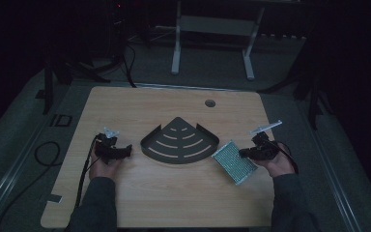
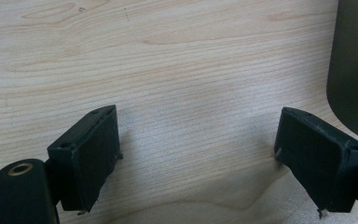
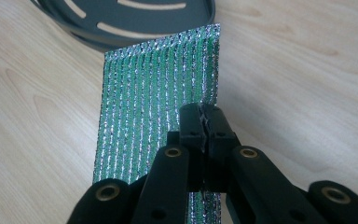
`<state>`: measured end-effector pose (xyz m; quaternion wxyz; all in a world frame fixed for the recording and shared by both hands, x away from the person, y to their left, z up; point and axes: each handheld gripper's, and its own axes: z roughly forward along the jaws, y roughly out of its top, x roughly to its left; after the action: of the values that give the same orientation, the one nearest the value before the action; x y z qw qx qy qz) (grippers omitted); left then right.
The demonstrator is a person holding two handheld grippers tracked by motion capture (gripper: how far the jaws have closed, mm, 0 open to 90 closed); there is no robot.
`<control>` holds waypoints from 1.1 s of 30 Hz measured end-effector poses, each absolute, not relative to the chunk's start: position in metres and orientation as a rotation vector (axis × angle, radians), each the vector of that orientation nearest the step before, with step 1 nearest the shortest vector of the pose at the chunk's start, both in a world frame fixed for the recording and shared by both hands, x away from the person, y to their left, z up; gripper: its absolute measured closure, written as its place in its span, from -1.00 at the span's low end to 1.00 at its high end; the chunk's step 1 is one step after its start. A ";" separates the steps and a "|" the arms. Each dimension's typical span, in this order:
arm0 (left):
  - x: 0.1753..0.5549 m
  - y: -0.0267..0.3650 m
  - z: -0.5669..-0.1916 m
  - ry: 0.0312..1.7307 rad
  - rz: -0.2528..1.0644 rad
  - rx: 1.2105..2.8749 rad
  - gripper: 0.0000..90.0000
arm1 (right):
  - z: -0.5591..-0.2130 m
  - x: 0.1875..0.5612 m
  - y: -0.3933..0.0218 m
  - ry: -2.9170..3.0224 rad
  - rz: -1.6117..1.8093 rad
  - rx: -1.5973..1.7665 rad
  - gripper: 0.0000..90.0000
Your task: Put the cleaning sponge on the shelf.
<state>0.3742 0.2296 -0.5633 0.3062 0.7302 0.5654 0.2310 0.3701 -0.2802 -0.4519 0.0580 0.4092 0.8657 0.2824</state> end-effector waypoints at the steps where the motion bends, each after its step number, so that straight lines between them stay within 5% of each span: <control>1: 0.374 0.230 -0.563 1.496 0.611 1.932 -0.68 | -0.451 0.371 -0.280 2.621 0.853 1.235 0.96; 33: 0.374 0.229 -0.563 1.497 0.611 1.930 -0.68 | -0.425 0.394 -0.253 2.607 0.875 1.152 0.96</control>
<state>0.3743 0.2295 -0.5633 0.3068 0.7296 0.5659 0.2311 0.3943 -0.2530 -0.4253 0.0801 0.3850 0.8717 0.2925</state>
